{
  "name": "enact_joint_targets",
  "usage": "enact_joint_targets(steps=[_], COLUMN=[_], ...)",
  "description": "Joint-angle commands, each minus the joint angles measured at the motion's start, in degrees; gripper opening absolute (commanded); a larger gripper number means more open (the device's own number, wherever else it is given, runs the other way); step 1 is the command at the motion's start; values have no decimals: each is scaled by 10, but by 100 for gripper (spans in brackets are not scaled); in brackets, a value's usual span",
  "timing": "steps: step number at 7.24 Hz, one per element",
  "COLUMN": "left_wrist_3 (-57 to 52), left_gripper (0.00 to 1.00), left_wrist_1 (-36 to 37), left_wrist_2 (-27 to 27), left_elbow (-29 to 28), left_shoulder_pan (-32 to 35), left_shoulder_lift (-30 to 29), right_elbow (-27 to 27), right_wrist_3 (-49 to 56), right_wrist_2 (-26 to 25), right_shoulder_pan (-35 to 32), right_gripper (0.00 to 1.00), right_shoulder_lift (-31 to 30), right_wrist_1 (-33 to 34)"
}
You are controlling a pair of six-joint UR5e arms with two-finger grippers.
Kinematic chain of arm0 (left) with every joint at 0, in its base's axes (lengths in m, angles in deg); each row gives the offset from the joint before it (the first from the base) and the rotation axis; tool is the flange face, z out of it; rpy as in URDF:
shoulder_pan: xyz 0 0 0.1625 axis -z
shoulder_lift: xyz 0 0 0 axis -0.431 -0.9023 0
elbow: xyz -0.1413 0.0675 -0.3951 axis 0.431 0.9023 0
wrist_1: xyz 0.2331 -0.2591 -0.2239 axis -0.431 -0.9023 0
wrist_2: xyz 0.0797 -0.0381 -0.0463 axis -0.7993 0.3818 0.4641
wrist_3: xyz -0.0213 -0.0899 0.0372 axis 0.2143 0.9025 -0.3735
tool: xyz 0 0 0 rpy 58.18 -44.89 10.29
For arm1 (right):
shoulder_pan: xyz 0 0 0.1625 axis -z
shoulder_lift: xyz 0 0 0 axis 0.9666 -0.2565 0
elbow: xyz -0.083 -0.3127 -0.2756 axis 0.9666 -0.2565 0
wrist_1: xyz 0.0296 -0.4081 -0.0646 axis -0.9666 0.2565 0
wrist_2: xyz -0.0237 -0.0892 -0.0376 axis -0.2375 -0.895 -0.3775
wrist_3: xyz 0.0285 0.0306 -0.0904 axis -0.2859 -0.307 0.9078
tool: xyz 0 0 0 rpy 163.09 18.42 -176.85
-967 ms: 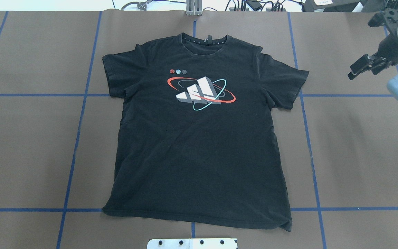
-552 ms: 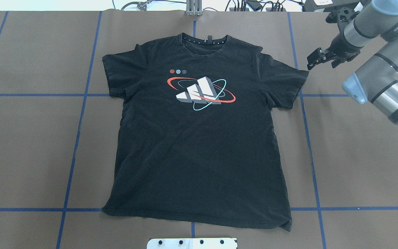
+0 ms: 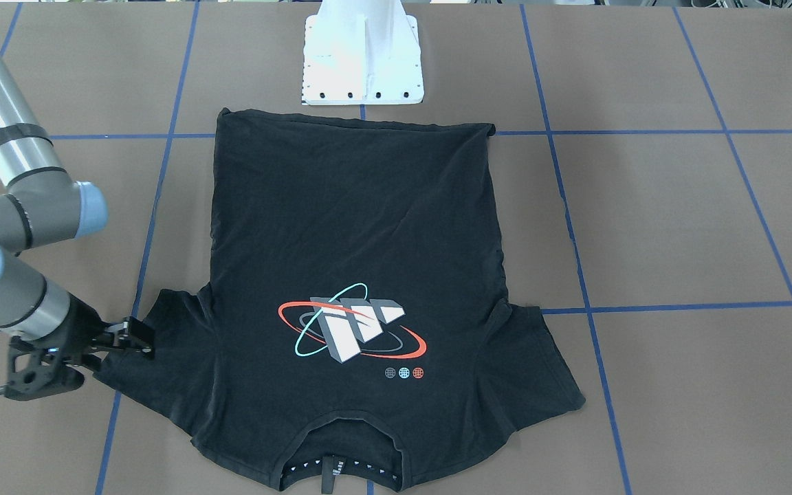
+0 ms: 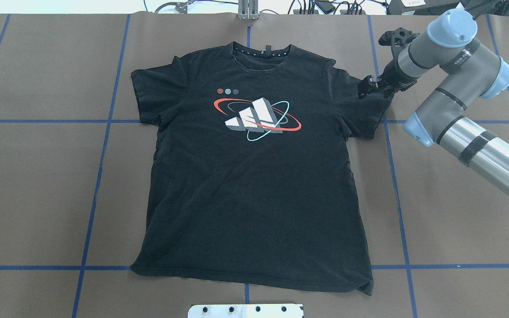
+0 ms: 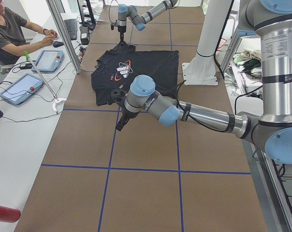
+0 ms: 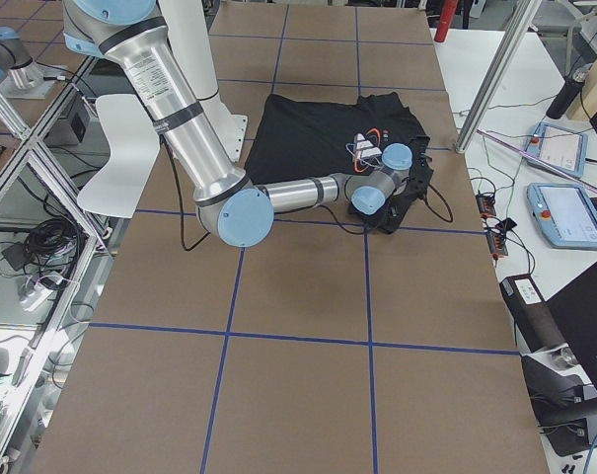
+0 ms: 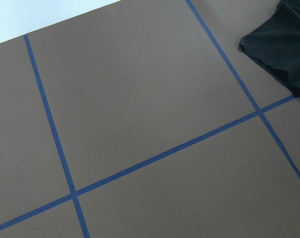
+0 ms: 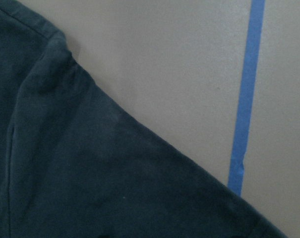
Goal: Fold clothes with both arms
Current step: 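Move the right gripper to the sleeve nearest it and grasp it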
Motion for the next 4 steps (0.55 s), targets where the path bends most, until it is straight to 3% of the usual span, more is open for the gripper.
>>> enact_joint_targets(steps=[1,4], left_wrist_3=[1,1], left_gripper=[100,100], left_wrist_1=[-7,-7], left_wrist_2=[0,0], left_elbow=[7,7], left_shoulder_pan=[0,0], left_shoulder_lift=[0,1], right_elbow=[-14,-18], right_wrist_3=[7,8], right_wrist_2=[7,10], right_shoulder_pan=[-36,-45], right_gripper=[80,80], right_shoulder_lift=[6,-17], right_wrist_1=[3,-3])
